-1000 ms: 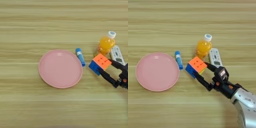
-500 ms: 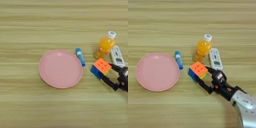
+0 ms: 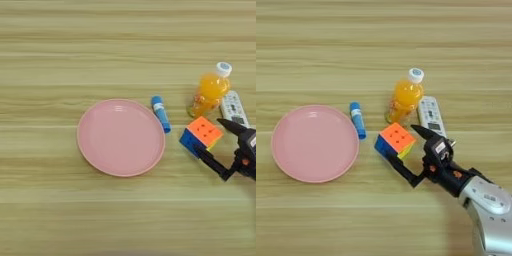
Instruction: Move the objects on the table
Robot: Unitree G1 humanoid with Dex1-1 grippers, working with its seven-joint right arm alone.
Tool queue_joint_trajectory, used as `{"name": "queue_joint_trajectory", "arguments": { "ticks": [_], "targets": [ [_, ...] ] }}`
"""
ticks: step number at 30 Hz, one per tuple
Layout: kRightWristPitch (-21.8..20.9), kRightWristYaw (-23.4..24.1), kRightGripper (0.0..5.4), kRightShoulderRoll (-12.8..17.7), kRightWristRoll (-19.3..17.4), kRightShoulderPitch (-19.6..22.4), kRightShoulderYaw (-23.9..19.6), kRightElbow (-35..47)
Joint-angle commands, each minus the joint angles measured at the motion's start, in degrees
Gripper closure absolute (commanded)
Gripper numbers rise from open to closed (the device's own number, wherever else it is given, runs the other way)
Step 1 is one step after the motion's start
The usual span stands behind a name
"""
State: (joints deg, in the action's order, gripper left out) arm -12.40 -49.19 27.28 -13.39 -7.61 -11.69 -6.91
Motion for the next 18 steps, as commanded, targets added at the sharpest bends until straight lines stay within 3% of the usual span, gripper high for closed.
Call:
{"name": "queue_joint_trajectory", "arguments": {
  "ticks": [1, 6, 9, 14, 18],
  "targets": [
    [2.4, 2.0, 0.03, 1.0, -4.3, 2.7, -1.9, 7.1],
    [8.4, 0.9, 0.03, 1.1, -11.6, 0.9, -2.2, 17.6],
    [10.4, -0.8, 0.03, 1.1, -13.6, -1.6, 0.0, 23.3],
    [9.8, -3.7, 0.03, 0.9, -9.2, -5.4, 7.3, 27.3],
    [9.7, -6.0, 0.03, 1.9, -7.1, -7.5, 10.2, 27.8]
  ]
}}
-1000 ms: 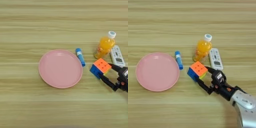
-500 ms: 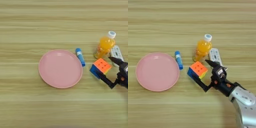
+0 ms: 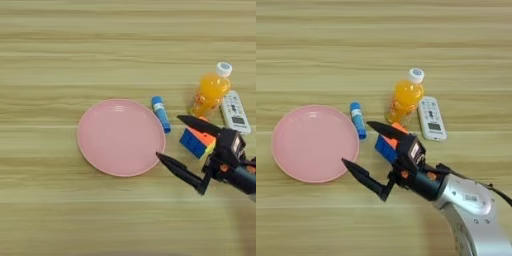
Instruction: Move the objects on the table
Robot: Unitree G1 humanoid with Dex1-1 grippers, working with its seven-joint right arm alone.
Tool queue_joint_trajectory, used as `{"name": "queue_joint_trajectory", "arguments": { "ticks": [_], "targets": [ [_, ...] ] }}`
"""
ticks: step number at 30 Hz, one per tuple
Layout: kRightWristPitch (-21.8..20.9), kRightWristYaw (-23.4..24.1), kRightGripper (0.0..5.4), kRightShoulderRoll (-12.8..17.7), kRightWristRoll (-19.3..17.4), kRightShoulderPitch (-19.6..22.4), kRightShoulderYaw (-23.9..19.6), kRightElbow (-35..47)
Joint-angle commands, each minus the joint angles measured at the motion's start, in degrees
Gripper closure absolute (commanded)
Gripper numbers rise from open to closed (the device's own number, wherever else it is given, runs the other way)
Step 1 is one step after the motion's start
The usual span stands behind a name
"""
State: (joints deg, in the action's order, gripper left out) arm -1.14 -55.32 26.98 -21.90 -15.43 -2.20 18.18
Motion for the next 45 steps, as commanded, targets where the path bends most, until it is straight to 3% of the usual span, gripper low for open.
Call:
{"name": "queue_joint_trajectory", "arguments": {
  "ticks": [1, 7, 13, 18, 27, 36, 45],
  "targets": [
    [-1.9, 0.0, 0.03, 2.1, 2.5, -0.2, 1.6, 2.5],
    [-5.4, 0.6, 0.03, 1.1, 9.1, -1.6, 6.5, -0.1],
    [-9.5, 1.4, 0.03, 1.5, 14.2, -1.1, 8.2, -3.0],
    [-14.2, 7.2, 0.03, -1.8, 19.1, 1.7, 8.8, -5.8],
    [-19.3, 13.6, 0.03, -5.1, 25.5, 4.3, 12.4, -9.8],
    [-17.7, 15.2, 0.03, -5.5, 27.8, 5.1, 15.5, -11.0],
    [-7.1, 14.9, 0.03, -7.5, 25.2, 5.6, 17.3, -9.8]
  ]
}}
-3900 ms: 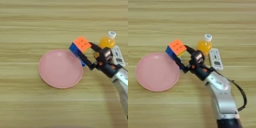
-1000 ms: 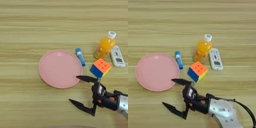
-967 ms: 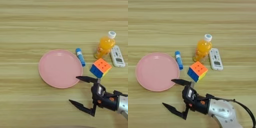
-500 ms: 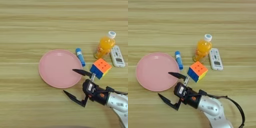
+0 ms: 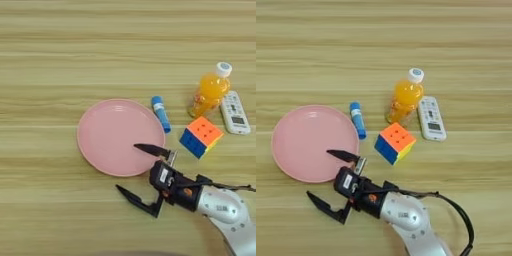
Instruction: Move the objects on the table
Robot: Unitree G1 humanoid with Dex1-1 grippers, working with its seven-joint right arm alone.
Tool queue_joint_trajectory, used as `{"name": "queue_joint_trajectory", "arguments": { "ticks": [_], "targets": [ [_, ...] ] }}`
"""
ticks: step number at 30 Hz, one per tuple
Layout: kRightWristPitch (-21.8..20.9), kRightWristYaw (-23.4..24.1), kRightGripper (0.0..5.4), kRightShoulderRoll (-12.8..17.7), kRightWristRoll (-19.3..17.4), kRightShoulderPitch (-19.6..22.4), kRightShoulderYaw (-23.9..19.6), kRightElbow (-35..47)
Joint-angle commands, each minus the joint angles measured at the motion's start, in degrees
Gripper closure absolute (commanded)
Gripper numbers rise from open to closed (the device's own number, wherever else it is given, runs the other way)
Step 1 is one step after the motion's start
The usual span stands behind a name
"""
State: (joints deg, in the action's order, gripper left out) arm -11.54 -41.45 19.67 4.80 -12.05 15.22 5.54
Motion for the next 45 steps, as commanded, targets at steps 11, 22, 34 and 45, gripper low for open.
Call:
{"name": "queue_joint_trajectory", "arguments": {
  "ticks": [11, 22, 34, 45],
  "targets": [
    [13.2, -0.1, 0.03, -0.5, -5.6, 1.8, 1.2, 6.5],
    [18.7, -3.4, 0.03, 0.7, -8.6, 1.5, 3.0, 12.0],
    [18.7, -12.3, 0.03, 8.4, -9.3, 0.5, 5.5, 16.3],
    [18.6, -17.5, 0.03, 14.0, -8.5, 1.7, 6.6, 16.5]
  ]
}}
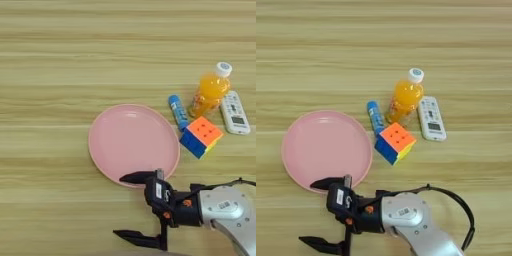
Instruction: Move the objects on the table
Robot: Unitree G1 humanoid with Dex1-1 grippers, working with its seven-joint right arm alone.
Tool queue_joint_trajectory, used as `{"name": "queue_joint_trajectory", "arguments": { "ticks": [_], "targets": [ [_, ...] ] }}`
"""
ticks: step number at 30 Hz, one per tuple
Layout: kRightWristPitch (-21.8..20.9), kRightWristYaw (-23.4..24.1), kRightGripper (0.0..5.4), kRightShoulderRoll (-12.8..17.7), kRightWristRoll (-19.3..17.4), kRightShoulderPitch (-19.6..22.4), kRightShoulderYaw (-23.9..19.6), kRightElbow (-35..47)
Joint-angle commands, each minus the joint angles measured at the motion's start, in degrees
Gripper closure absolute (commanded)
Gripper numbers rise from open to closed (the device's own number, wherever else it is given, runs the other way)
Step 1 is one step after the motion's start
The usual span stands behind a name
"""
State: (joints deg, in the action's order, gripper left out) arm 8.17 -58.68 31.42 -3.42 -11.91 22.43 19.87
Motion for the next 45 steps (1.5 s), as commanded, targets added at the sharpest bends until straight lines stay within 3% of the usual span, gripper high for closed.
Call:
{"name": "queue_joint_trajectory", "arguments": {
  "ticks": [1, 8, 15, 20, 23, 29, 41, 45],
  "targets": [
    [-1.1, -0.6, 0.03, 2.5, -0.5, 1.6, -0.6, 2.3],
    [-0.8, -4.1, 0.03, 4.7, -2.6, 1.0, -1.0, 3.9],
    [-1.8, -4.6, 0.03, 4.6, -3.9, 1.5, -2.3, 3.9],
    [0.7, -6.9, 0.03, 4.9, -11.2, 2.1, -5.6, 6.7],
    [2.1, -8.1, 0.03, 5.8, -13.6, 2.2, -6.7, 7.8],
    [1.5, -8.7, 0.03, 6.8, -11.8, 1.7, -5.4, 7.2],
    [4.1, -12.0, 0.03, 9.0, -15.3, 0.1, -5.7, 9.7],
    [2.6, -9.9, 0.03, 7.4, -13.8, 1.1, -6.3, 8.0]
  ]
}}
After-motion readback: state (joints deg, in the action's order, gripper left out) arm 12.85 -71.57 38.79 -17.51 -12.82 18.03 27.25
